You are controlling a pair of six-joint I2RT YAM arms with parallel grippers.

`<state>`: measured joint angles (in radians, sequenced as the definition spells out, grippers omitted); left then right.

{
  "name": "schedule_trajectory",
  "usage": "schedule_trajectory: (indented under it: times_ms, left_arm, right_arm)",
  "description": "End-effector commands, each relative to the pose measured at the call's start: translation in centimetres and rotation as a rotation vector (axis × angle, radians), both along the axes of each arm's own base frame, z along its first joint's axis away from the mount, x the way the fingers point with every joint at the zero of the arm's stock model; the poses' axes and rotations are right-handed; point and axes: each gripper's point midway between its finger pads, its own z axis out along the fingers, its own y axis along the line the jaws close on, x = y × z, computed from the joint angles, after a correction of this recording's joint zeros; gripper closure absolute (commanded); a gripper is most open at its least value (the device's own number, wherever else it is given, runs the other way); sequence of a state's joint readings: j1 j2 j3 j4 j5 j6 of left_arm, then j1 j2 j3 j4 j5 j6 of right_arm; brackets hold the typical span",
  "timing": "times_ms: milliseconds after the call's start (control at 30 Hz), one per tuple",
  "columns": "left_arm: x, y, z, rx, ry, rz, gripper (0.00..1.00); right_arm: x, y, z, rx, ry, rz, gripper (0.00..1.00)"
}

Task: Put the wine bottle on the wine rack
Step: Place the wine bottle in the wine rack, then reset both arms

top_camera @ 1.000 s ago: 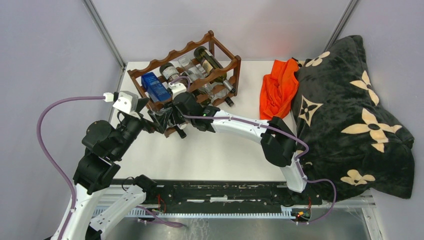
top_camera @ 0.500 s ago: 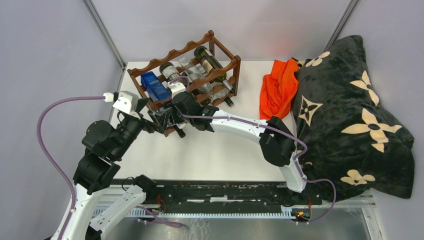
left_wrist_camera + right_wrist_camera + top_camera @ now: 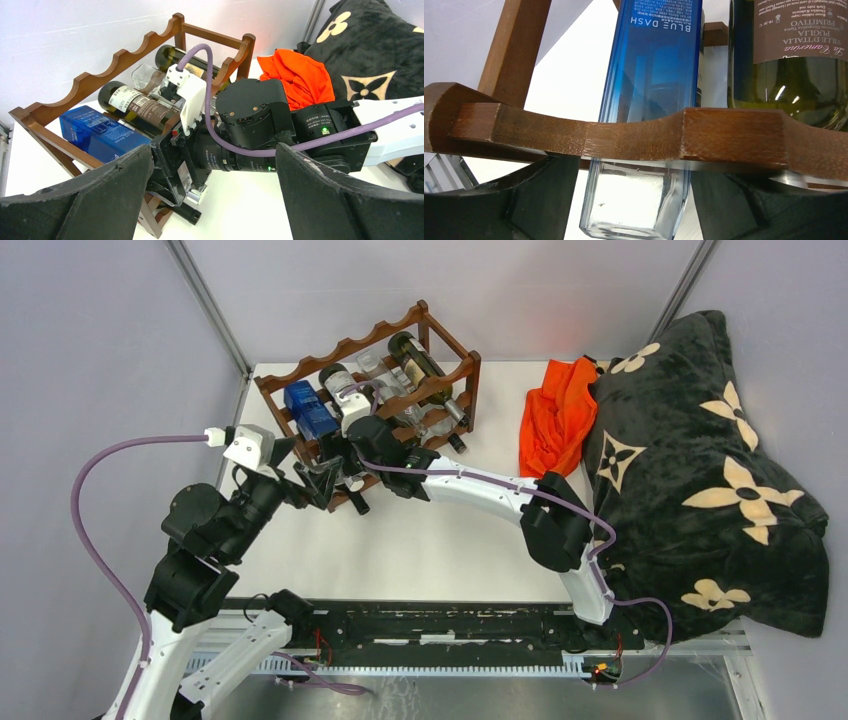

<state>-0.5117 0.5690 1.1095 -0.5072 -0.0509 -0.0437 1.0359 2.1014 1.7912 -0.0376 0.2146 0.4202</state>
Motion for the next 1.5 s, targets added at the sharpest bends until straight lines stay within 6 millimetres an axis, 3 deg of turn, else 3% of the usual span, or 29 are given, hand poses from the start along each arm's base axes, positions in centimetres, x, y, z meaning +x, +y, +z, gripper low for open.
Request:
schedule_trajectory:
  times_ms: [0, 367, 567, 800, 933, 1000, 1167, 1467]
  left_arm:
    - [-0.3, 0.6, 0.9, 0.003, -0.035, 0.017, 0.02]
    - [-1.0, 0.7, 0.9, -0.024, -0.030, 0.011, 0.02]
    - [-1.3, 0.9, 0.7, -0.037, -0.023, 0.011, 0.02]
    - [-1.4, 1.1, 0.4, -0.037, -0.017, 0.022, 0.02]
    - [-1.3, 1.2, 0.2, -0.032, -0.014, 0.025, 0.02]
    - [-1.3, 1.2, 0.2, -0.031, -0.013, 0.025, 0.02]
    - [-1.3, 1.2, 0.2, -0.029, -0.013, 0.026, 0.02]
    - [-1.3, 1.3, 0.1, -0.021, -0.013, 0.033, 0.02]
  right_arm:
    - [0.6, 0.1, 11.9, 0.240, -0.193, 0.028, 0.17]
    - [-2.4, -2.4, 10.9, 0.142, -0.229, 0.144, 0.18]
    - [-3.8, -3.9, 8.0, 0.081, -0.171, 0.168, 0.23]
    - [-6.1, -5.8, 3.5, 0.009, -0.082, 0.196, 0.44]
    - [-7.2, -6.2, 2.5, -0.005, -0.061, 0.227, 0.60]
    - [-7.7, -6.2, 2.1, -0.008, -0.052, 0.242, 0.72]
    - [-8.1, -6.3, 1.0, -0.016, -0.027, 0.246, 0.86]
    - [-7.4, -4.5, 0.9, 0.000, -0.021, 0.238, 0.88]
